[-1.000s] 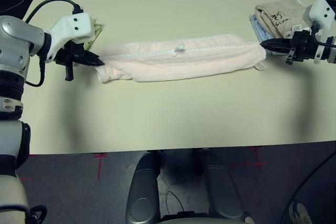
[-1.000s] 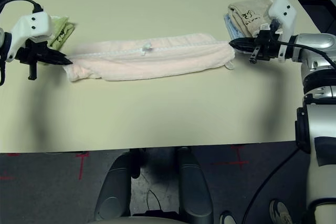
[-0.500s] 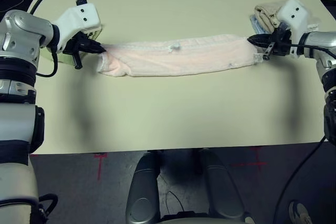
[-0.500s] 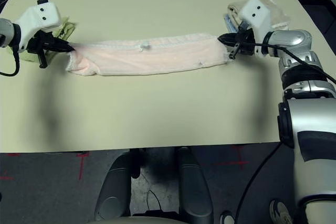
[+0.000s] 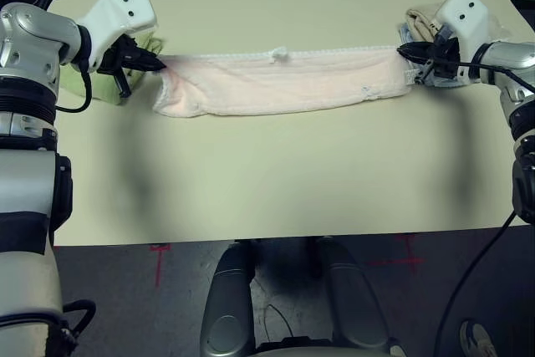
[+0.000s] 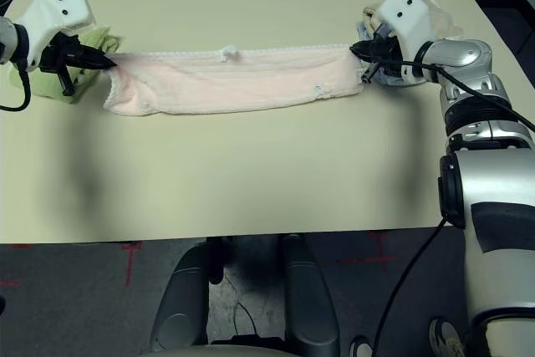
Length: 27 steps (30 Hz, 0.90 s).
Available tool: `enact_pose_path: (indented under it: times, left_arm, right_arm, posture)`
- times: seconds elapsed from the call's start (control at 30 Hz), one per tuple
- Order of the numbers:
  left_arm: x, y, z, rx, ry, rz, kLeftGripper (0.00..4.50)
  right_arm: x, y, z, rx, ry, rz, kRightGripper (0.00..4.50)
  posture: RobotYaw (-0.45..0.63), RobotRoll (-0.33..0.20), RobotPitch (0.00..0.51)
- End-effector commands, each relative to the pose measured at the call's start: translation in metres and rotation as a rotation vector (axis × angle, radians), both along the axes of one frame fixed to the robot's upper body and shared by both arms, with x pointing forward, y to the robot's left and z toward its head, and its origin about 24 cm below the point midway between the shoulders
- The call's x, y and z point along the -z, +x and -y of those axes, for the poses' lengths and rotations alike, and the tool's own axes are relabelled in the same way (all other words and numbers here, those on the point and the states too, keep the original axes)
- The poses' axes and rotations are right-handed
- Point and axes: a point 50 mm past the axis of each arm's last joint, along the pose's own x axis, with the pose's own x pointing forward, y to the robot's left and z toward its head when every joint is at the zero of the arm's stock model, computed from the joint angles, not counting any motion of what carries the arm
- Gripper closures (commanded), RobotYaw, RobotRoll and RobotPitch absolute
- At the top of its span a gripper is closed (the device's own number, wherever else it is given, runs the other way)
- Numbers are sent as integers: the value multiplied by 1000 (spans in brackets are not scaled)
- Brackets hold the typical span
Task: Fold the towel and set it aside.
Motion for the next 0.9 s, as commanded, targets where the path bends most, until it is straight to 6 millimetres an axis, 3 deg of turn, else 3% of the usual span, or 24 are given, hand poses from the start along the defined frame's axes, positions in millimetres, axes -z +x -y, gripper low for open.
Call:
enact_pose_path:
  times: [0.03,0.47,0.57,0.9]
  left_arm:
    - [6,2,-3,-26,10,-18,4459]
    - [18,7,2,-37,36,-37,4459]
    - [20,8,1,-49,49,-22,3809]
    - [4,8,2,-55,22,86,0]
  right_arm:
    - [-2,3,-3,36,-15,5,4500]
    - [11,7,-12,30,-80,-51,4500]
    - [12,6,-11,21,-66,-56,3730]
    - [1,1,3,37,119,20,32]
  posture:
    - [37,0,309]
    - [44,0,316]
    - [44,0,313]
    - [39,0,305]
